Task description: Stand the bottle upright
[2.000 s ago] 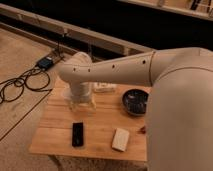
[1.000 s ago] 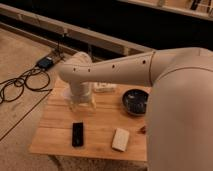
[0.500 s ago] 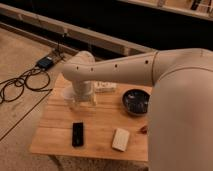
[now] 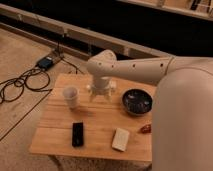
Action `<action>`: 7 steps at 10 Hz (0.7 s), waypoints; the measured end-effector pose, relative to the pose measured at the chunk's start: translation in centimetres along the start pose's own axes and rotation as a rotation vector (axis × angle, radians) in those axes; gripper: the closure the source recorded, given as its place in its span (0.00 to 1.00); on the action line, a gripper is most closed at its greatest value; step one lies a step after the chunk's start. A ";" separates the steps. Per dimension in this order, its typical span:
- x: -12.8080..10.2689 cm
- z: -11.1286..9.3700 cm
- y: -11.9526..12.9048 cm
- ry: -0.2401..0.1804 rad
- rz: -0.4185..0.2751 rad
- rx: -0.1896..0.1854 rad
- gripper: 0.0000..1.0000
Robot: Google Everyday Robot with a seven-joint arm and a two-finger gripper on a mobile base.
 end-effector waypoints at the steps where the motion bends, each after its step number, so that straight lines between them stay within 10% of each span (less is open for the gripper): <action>1: -1.3 0.7 -1.5 -0.005 0.018 0.004 0.35; 7: -10.0 1.0 -7.4 -0.088 0.094 0.026 0.35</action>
